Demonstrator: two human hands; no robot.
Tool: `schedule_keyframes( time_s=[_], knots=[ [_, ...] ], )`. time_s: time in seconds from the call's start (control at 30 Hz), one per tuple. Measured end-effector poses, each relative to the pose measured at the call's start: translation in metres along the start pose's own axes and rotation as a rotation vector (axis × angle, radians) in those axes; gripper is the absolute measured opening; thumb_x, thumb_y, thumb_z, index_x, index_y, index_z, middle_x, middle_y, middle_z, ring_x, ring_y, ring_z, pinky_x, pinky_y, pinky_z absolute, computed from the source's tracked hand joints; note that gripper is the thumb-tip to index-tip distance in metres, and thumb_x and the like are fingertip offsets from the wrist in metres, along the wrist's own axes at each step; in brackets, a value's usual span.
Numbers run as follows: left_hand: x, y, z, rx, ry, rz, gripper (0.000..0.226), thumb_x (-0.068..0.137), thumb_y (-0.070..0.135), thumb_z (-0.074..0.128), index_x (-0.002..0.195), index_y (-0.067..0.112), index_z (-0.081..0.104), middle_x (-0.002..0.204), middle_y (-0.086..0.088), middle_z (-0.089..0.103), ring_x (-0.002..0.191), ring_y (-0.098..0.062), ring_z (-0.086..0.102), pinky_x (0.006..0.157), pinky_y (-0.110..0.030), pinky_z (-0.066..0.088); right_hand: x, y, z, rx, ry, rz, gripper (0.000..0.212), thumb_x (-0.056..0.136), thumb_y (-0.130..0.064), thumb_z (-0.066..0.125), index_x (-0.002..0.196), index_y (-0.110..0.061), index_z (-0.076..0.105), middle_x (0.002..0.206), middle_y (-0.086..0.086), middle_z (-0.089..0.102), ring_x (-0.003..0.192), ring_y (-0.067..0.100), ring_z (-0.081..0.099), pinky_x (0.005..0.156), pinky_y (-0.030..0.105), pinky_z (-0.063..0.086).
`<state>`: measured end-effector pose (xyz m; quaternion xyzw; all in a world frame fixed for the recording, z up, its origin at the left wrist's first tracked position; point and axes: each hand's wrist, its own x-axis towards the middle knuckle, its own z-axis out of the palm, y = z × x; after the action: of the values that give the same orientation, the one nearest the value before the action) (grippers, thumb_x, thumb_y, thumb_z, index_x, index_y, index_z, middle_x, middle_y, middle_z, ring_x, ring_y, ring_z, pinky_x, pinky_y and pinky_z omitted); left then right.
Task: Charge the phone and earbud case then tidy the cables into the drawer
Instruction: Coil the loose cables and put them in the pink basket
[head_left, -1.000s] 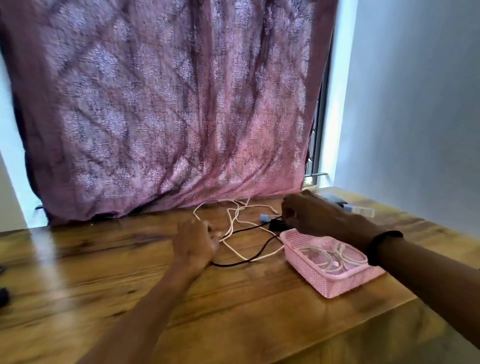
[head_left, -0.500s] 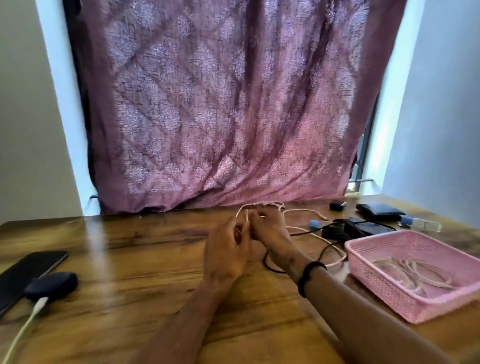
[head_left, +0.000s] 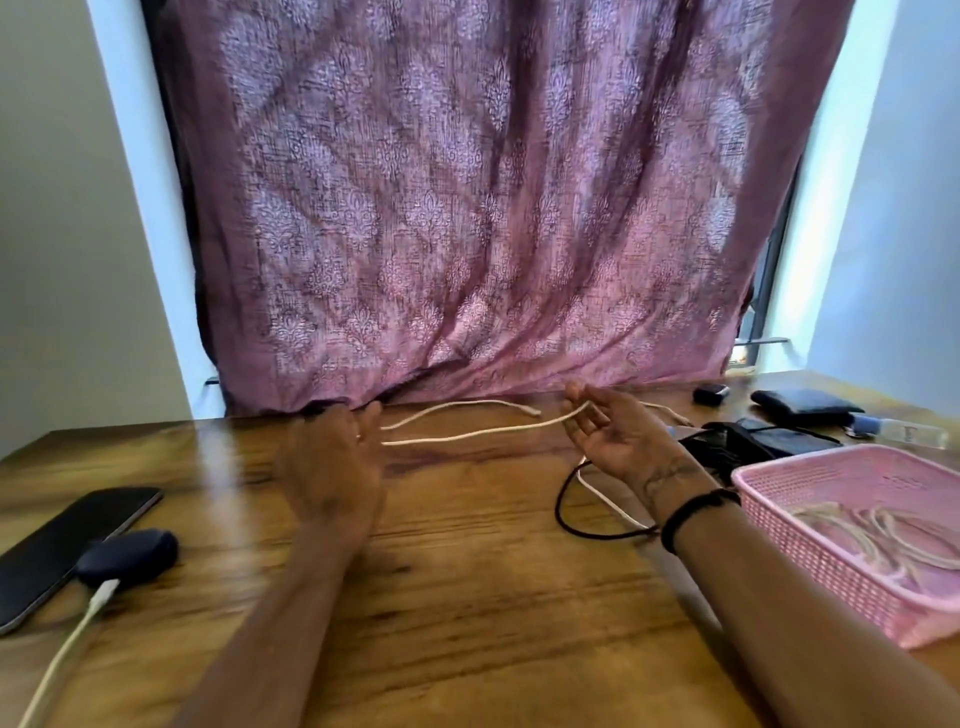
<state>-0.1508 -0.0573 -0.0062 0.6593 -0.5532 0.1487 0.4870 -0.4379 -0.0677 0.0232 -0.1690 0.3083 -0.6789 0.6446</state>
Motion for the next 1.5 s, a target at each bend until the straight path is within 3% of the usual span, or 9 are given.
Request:
schedule_keyframes(
  time_s=[0.2, 0.3, 0.5, 0.73, 0.93, 1.1, 1.17, 1.37, 1.5],
  knots=[
    [-0.002, -0.001, 0.001, 0.176, -0.018, -0.117, 0.021, 0.086, 0.044, 0.069, 0.094, 0.025, 0.070, 0.121, -0.021, 0.056, 0.119, -0.041, 0.046, 0.103, -0.057, 0.033, -0.016, 0.036, 0.012, -0.449, -0.095, -0.034, 0.024, 0.093, 0.006, 0.062, 0.077, -0.011, 0.061, 0.081, 0.013, 0.073, 0.067, 0.017, 0.069, 0.058, 0.031, 0.061],
    [-0.013, 0.035, 0.010, -0.177, -0.175, 0.279, 0.035, 0.095, 0.052, 0.054, 0.103, 0.025, 0.073, 0.110, -0.009, 0.068, 0.101, -0.032, 0.064, 0.090, -0.043, 0.049, -0.030, 0.059, 0.030, -0.438, -0.254, -0.003, 0.012, 0.093, 0.010, 0.062, 0.084, 0.003, 0.066, 0.083, 0.016, 0.070, 0.073, 0.020, 0.070, 0.066, 0.032, 0.065],
    [-0.029, 0.072, 0.007, -0.329, -0.306, 0.302, 0.051, 0.101, 0.058, 0.041, 0.096, 0.020, 0.075, 0.074, -0.002, 0.071, 0.075, -0.028, 0.070, 0.062, -0.032, 0.043, -0.031, 0.063, 0.031, -0.677, -0.196, -0.104, 0.014, 0.089, -0.018, 0.077, 0.094, -0.005, 0.077, 0.089, 0.011, 0.062, 0.078, 0.019, 0.058, 0.069, 0.030, 0.059],
    [-0.015, 0.068, -0.040, -0.317, 0.011, 0.591, 0.021, 0.101, 0.039, 0.060, 0.092, 0.024, 0.073, 0.074, 0.004, 0.071, 0.066, -0.022, 0.066, 0.058, -0.027, 0.034, -0.026, 0.052, 0.022, -1.595, -0.352, -0.926, 0.034, 0.091, -0.027, 0.066, 0.125, -0.030, 0.066, 0.129, -0.005, 0.065, 0.118, 0.009, 0.060, 0.102, 0.030, 0.050],
    [-0.004, 0.061, -0.039, -0.484, 0.269, 0.382, 0.027, 0.107, 0.030, 0.055, 0.092, 0.010, 0.067, 0.076, -0.003, 0.065, 0.071, -0.026, 0.060, 0.062, -0.038, 0.042, -0.037, 0.050, 0.027, -1.528, -0.226, -1.055, 0.032, 0.110, -0.032, 0.042, 0.104, -0.015, 0.069, 0.077, -0.006, 0.068, 0.060, 0.006, 0.060, 0.048, 0.020, 0.041],
    [-0.007, 0.061, -0.033, -0.426, 0.289, 0.393, 0.023, 0.107, 0.025, 0.054, 0.094, 0.009, 0.066, 0.084, -0.007, 0.065, 0.079, -0.029, 0.056, 0.072, -0.041, 0.042, -0.032, 0.040, 0.022, -1.570, -0.172, -1.191, 0.025, 0.110, -0.026, 0.042, 0.107, -0.013, 0.064, 0.081, -0.001, 0.070, 0.059, 0.007, 0.060, 0.051, 0.013, 0.045],
    [-0.006, 0.056, -0.020, -0.330, 0.194, 0.364, 0.026, 0.107, 0.028, 0.050, 0.102, 0.013, 0.069, 0.089, -0.006, 0.068, 0.083, -0.032, 0.059, 0.078, -0.043, 0.044, -0.031, 0.039, 0.023, -1.558, -0.202, -1.091, 0.037, 0.111, -0.039, 0.037, 0.091, -0.015, 0.057, 0.072, 0.000, 0.066, 0.058, 0.016, 0.062, 0.054, 0.036, 0.053],
    [-0.010, 0.033, 0.004, -0.410, -0.065, 0.316, 0.023, 0.099, 0.026, 0.058, 0.109, 0.014, 0.076, 0.089, -0.007, 0.074, 0.080, -0.025, 0.068, 0.074, -0.031, 0.043, -0.066, 0.048, 0.055, -0.496, -0.683, -0.061, 0.049, 0.106, -0.050, 0.046, 0.068, -0.020, 0.042, 0.053, -0.001, 0.035, 0.044, 0.012, 0.031, 0.039, 0.024, 0.031],
    [-0.025, 0.056, -0.003, -0.427, -0.271, 0.599, 0.030, 0.099, 0.037, 0.048, 0.087, 0.019, 0.068, 0.077, -0.002, 0.071, 0.068, -0.025, 0.065, 0.060, -0.036, 0.045, -0.066, 0.045, 0.064, -0.175, -0.688, -0.211, 0.033, 0.108, -0.026, 0.047, 0.100, -0.001, 0.067, 0.098, 0.018, 0.074, 0.090, 0.026, 0.072, 0.082, 0.036, 0.062]
  ],
)
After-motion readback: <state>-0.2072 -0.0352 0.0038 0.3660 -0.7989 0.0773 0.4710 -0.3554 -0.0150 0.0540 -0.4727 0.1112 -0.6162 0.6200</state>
